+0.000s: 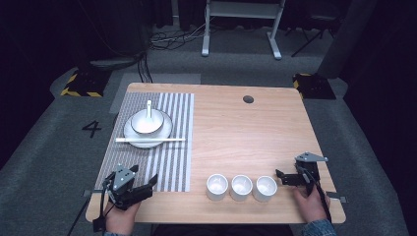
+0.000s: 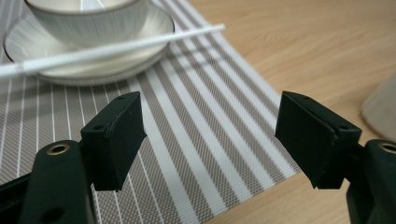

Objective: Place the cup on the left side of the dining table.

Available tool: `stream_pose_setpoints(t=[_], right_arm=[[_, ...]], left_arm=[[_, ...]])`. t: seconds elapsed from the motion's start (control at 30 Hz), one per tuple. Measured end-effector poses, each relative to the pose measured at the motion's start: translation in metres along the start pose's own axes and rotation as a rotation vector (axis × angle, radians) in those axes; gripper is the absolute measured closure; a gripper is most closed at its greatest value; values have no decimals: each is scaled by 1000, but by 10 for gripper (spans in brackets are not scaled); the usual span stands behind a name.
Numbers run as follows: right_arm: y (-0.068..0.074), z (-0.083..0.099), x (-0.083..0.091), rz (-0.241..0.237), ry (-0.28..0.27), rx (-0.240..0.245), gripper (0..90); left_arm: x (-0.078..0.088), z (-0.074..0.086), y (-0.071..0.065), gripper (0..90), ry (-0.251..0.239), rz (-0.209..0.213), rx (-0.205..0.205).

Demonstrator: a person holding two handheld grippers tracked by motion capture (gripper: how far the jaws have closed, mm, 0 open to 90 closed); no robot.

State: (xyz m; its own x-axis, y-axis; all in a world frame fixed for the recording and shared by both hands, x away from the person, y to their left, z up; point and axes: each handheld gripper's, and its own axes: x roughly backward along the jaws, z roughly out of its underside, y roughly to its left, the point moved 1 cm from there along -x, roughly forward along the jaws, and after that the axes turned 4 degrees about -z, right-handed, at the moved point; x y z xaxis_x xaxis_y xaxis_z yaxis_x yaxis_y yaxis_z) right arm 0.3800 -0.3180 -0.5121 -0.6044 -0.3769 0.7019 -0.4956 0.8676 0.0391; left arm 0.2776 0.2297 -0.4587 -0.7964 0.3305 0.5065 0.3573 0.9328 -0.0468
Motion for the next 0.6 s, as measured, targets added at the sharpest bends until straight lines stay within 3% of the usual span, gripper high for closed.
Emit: stream_pose_setpoints(t=[0.07, 0.27, 0.43, 0.6], right_arm=[[0, 0, 0, 0, 0, 0, 12], [0, 0, 0, 0, 0, 0, 11], [0, 0, 0, 0, 0, 0, 12], [0, 0, 0, 0, 0, 1, 11]], left_arm=[[9, -5, -4, 240, -71, -11, -2], [21, -12, -10, 244, -159, -43, -37], [25, -17, -14, 245, -174, -49, -56], [25, -22, -17, 246, -150, -47, -49]])
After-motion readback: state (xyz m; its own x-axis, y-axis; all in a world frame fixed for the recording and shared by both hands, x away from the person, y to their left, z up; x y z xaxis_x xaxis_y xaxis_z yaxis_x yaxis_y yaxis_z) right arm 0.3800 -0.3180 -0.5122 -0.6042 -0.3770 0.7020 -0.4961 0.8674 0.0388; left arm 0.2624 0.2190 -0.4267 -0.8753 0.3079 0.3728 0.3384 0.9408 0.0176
